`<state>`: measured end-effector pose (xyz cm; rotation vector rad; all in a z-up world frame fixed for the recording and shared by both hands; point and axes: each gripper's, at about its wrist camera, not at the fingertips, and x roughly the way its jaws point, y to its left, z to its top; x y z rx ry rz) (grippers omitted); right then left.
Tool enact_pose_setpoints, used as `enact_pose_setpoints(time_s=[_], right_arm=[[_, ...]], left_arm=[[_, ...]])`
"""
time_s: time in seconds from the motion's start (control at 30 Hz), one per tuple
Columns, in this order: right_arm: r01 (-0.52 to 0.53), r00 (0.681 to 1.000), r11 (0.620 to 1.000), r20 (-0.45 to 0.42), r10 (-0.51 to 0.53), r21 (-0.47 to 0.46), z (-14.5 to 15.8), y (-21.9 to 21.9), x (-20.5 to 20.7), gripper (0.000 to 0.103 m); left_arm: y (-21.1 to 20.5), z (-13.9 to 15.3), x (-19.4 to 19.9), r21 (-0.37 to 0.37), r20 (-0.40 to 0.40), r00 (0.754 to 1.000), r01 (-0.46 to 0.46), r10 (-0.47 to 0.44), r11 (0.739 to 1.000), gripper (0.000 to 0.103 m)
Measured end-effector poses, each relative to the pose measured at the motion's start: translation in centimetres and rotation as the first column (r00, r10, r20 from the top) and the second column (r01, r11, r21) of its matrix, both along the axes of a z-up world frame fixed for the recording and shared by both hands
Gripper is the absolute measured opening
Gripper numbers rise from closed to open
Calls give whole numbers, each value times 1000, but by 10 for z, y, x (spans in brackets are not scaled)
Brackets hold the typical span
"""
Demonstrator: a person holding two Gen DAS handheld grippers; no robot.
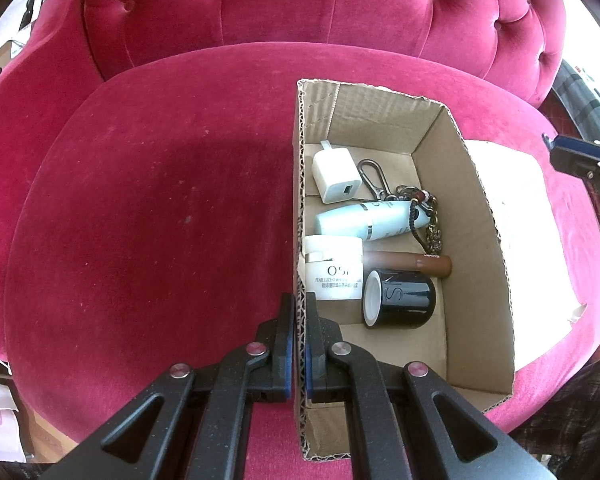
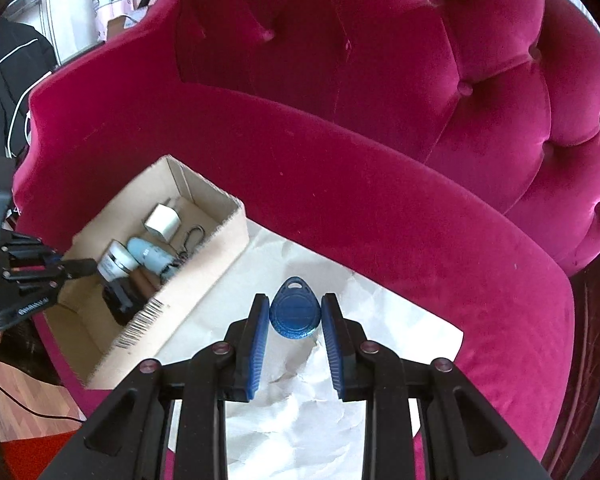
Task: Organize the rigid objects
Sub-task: 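Hold the blue key fob over the box and open the right gripper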
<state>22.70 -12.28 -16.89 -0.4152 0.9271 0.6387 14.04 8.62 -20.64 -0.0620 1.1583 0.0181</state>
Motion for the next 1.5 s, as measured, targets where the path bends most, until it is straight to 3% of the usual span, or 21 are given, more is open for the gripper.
enact_pose_setpoints(time_s=[0.47,1.2,1.5], right_arm=[[-52,998,996,41,49,70,30,30,-13,27],[-123,992,980,8,123,159,26,94,-24,28],[-136,989,978,-27,142,155,14,114,-22,28]], left_arm=[[2,0,2,2,1,1000,2,-2,1000,3],[2,0,1,-1,1,1000,1,-1,1000,3],[2,0,1,-1,2,1000,1,-1,1000,3]])
